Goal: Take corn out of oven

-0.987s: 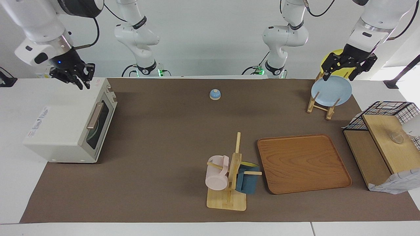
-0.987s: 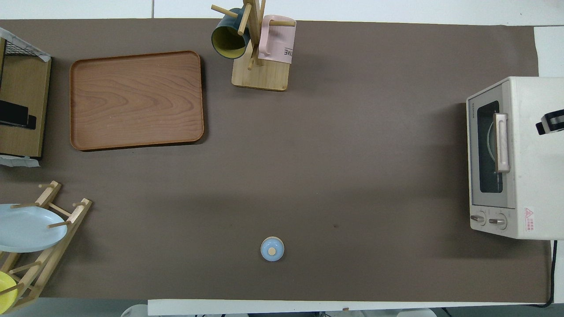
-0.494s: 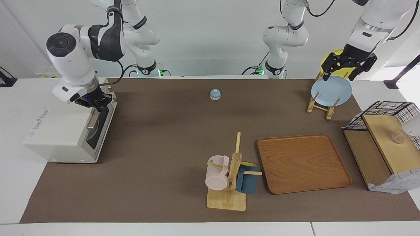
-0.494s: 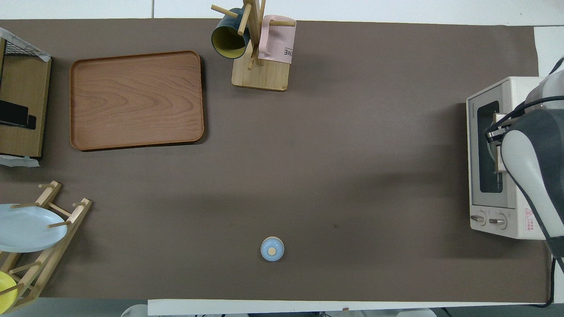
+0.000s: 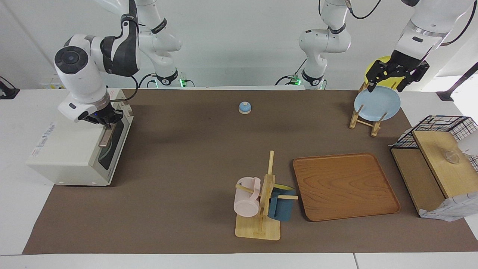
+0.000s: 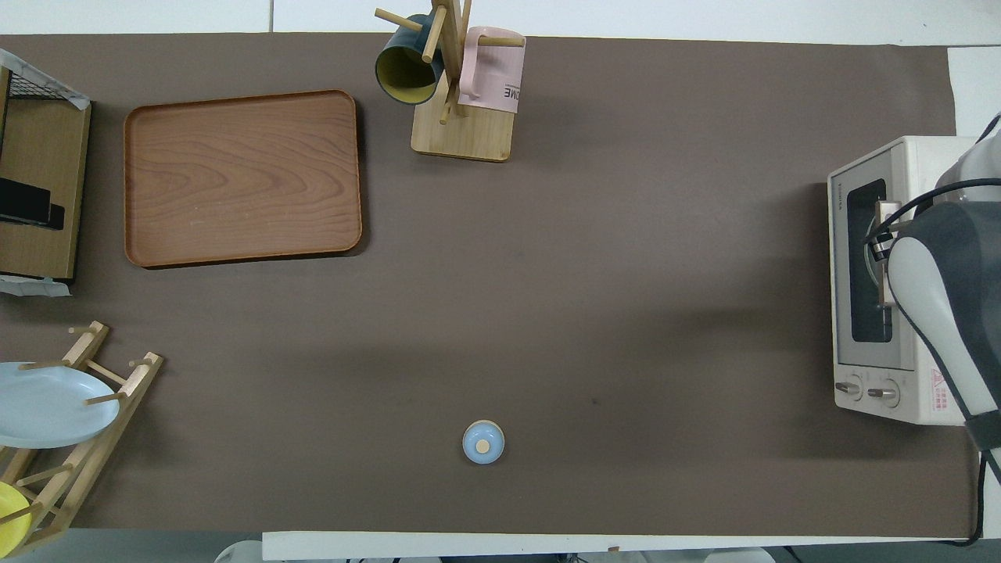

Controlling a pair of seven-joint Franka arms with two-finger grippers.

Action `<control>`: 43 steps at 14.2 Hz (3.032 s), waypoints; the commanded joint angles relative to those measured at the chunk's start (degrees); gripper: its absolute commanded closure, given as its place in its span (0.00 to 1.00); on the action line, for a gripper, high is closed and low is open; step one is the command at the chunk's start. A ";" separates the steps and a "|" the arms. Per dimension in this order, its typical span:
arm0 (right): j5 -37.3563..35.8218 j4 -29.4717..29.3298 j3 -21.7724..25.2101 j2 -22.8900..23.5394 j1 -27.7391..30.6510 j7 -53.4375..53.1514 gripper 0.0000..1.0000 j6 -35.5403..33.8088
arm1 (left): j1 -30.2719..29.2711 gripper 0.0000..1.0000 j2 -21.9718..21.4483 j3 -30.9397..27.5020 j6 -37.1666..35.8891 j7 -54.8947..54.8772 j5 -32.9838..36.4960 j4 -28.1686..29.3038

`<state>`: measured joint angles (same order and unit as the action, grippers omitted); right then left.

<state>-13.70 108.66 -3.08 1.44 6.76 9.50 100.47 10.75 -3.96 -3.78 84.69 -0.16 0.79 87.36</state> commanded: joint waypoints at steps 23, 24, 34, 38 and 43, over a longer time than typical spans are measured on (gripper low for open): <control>7.87 1.46 -0.87 16.84 -10.26 -13.45 1.00 22.31 | -0.90 0.00 -1.58 0.62 0.65 -0.54 0.35 1.76; 11.55 1.03 -0.87 17.01 -10.88 -13.89 0.99 22.75 | -0.90 0.00 -1.58 0.62 0.65 -0.54 0.35 1.76; 4.76 -1.44 -0.26 8.49 -8.78 -16.18 0.30 7.65 | -0.90 0.00 -1.49 0.53 0.65 -0.54 0.35 1.76; 4.30 2.07 -0.52 7.18 -1.85 -16.36 0.32 9.30 | -0.90 0.00 -1.58 0.53 0.65 -0.54 0.35 1.76; 4.30 6.03 -0.52 6.56 -1.31 -16.71 0.39 14.84 | -0.90 0.00 -1.49 0.62 0.65 -0.54 0.35 1.76</control>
<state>-8.63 112.37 -3.15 9.69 5.31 -6.50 113.71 10.75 -3.97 -3.78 84.69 -0.16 0.79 87.36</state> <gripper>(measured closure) 0.366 0.000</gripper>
